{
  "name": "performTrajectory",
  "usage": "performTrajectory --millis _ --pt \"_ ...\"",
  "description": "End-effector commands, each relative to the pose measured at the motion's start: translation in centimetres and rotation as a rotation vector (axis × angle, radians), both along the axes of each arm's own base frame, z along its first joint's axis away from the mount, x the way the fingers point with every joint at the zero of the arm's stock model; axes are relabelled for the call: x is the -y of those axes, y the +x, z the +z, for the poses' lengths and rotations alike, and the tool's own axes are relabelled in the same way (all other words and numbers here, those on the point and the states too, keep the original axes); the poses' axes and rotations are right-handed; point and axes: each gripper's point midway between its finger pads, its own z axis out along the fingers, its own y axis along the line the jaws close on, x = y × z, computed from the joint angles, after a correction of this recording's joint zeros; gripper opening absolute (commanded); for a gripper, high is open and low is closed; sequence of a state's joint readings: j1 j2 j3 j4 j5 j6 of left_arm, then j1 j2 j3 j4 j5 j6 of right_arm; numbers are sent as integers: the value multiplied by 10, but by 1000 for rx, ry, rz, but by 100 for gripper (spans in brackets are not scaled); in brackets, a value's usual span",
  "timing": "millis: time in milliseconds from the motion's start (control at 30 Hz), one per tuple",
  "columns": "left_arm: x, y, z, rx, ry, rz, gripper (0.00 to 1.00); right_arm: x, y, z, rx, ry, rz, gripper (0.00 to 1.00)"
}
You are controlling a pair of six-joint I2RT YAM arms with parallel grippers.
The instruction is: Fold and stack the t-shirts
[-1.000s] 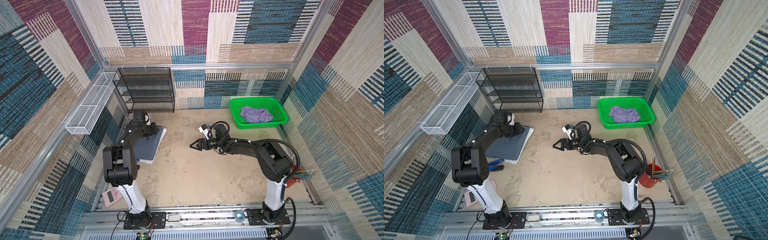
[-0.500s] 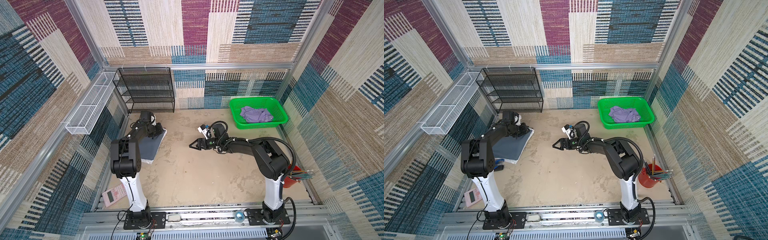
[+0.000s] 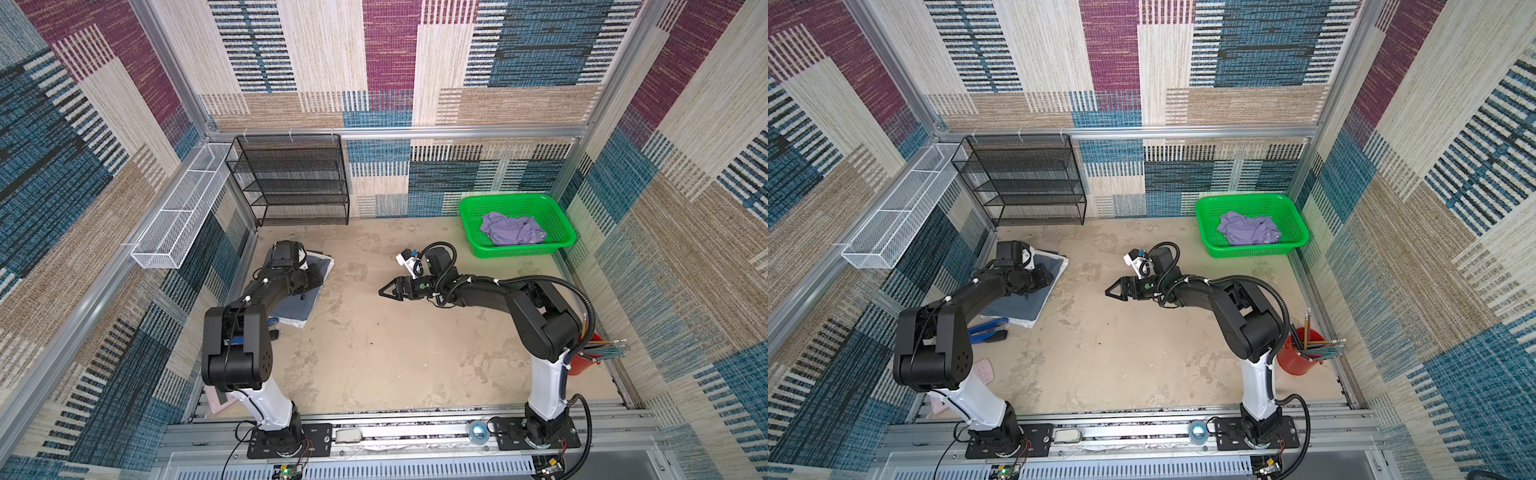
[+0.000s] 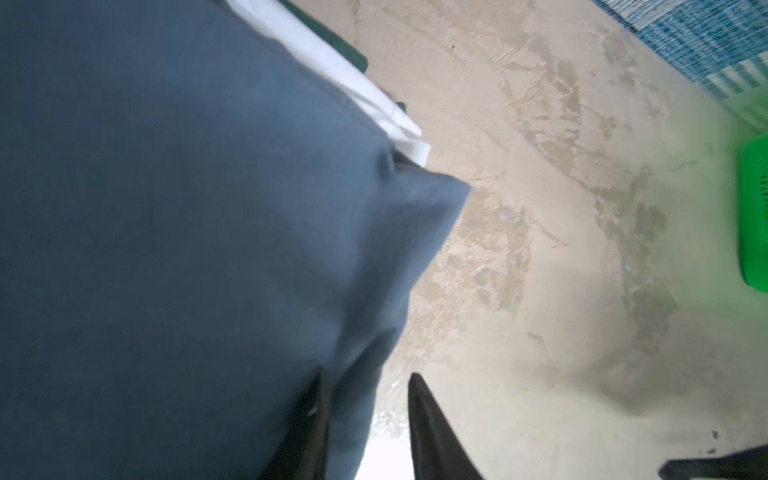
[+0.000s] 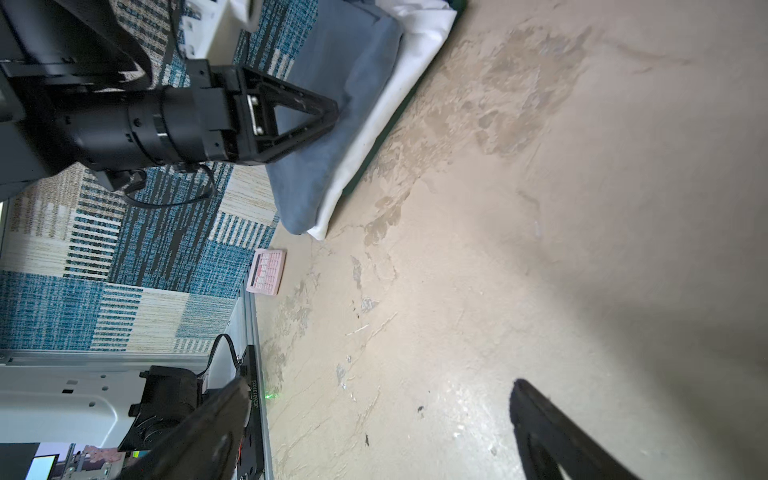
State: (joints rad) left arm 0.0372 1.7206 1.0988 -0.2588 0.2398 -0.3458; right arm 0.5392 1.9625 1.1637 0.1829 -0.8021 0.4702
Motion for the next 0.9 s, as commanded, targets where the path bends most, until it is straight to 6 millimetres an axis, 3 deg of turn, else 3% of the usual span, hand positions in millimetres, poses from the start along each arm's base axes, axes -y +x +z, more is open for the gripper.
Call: performTrajectory --millis 0,167,267,400,667,767,867 --pt "-2 -6 -7 -35 -6 24 34 0 -1 9 29 11 0 99" --pt "8 -11 33 61 -25 -42 36 0 -5 9 27 16 -3 99" --pt "-15 -35 45 28 69 58 36 -1 -7 11 34 18 -3 99" --pt "-27 -62 33 -43 54 126 38 -3 -8 12 34 24 0 99" --pt "-23 -80 -24 -246 3 133 37 -4 -10 13 39 19 7 99" --pt "-24 -80 -17 -232 13 126 37 -3 -10 12 37 18 5 99" --pt "-34 -82 7 -180 68 135 38 -4 -10 11 34 21 4 99"
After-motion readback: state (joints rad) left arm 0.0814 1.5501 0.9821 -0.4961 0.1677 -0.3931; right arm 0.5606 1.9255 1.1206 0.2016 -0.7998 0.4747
